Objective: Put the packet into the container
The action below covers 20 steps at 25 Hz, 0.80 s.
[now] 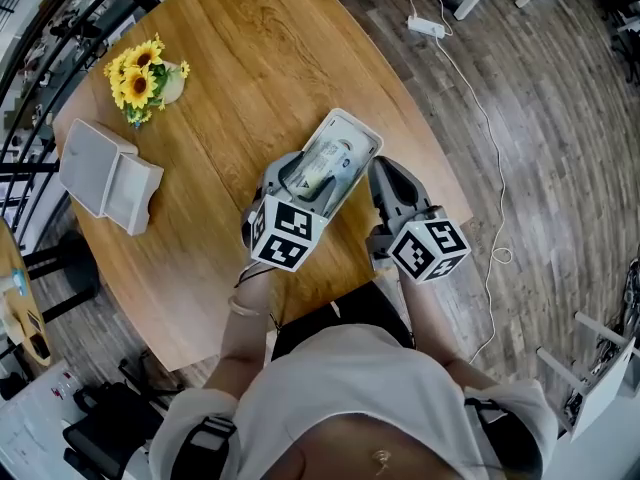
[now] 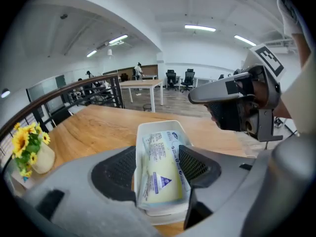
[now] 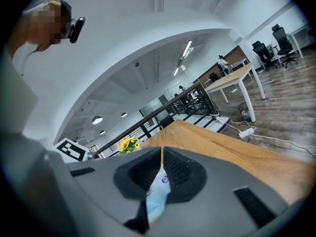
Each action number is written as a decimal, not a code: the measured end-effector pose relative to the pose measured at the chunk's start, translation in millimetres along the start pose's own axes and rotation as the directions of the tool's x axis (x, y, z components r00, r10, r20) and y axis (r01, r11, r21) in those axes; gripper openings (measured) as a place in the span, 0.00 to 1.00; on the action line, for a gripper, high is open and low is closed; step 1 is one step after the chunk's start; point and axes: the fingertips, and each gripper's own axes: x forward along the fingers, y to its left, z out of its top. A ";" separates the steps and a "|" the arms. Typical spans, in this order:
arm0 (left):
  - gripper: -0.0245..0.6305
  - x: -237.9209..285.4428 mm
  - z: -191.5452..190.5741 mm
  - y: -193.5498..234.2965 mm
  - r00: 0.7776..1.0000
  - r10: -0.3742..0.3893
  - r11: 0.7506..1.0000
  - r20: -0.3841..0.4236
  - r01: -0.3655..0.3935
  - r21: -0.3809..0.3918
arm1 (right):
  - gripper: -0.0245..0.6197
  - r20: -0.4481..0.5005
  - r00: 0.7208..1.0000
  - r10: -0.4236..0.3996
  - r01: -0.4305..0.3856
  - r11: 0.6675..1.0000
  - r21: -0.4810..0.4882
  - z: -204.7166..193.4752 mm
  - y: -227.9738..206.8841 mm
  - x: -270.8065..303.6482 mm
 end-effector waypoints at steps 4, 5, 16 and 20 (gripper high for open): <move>0.44 -21.8 10.1 4.7 0.993 0.097 0.991 0.072 -0.103 0.083 | 0.06 0.011 1.000 0.013 -0.012 1.000 -0.021 0.2 13.5 -3.9; 0.44 -27.6 13.5 5.0 0.989 0.109 0.990 0.102 -0.117 0.073 | 0.05 0.015 1.000 0.014 -0.014 1.000 -0.024 0.0 17.6 -5.2; 0.15 -92.7 42.5 16.1 0.896 0.255 0.966 0.364 -0.221 -0.133 | 0.05 0.067 0.997 0.023 -0.015 0.993 -0.117 6.0 62.6 -21.7; 0.05 -111.9 41.8 11.8 0.869 0.280 0.957 0.408 -0.223 -0.184 | 0.05 0.104 0.994 0.028 -0.011 0.987 -0.163 10.4 80.9 -31.7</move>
